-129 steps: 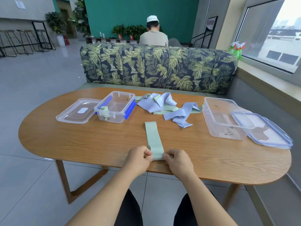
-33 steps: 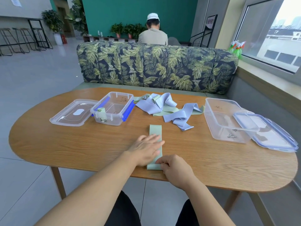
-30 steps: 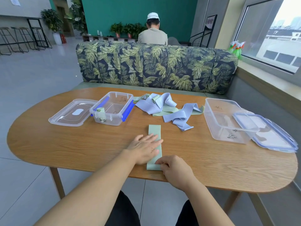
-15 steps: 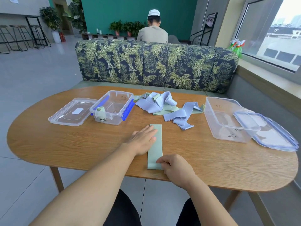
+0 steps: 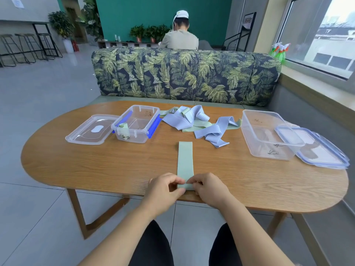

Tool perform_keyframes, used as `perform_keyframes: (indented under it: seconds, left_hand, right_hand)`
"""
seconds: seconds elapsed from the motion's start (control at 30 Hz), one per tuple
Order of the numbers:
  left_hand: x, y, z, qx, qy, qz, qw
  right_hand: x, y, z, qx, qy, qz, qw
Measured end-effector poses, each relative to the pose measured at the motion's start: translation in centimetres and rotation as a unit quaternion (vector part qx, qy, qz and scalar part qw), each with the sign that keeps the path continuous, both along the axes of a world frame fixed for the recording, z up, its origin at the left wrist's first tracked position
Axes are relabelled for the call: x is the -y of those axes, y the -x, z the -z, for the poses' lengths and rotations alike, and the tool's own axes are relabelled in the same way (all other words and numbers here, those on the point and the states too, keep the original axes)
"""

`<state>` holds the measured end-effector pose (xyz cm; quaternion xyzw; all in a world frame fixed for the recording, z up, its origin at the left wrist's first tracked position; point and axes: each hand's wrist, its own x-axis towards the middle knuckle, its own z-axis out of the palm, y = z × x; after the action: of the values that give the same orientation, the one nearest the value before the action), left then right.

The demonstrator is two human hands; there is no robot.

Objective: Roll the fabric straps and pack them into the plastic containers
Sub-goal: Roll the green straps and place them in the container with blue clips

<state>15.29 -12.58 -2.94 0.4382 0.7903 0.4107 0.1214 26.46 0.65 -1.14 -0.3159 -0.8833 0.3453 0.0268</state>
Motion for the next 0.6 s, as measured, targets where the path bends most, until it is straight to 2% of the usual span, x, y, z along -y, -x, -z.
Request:
perform_keyframes:
  seconds: [0.13, 0.37, 0.6]
  left_hand:
    - [-0.4, 0.4, -0.2, 0.024, -0.019, 0.007, 1.0]
    - [-1.1, 1.4, -0.6, 0.018, 0.032, 0.004, 0.999]
    - [-1.5, 1.4, -0.5, 0.012, 0.029, 0.008, 0.999]
  right_hand:
    - [-0.1, -0.3, 0.3, -0.039, 0.062, 0.024, 0.997]
    - [0.0, -1.0, 1.3, -0.168, 0.15, 0.124, 0.966]
    - [0.2, -0.2, 1.4, -0.122, 0.106, 0.175, 0.971]
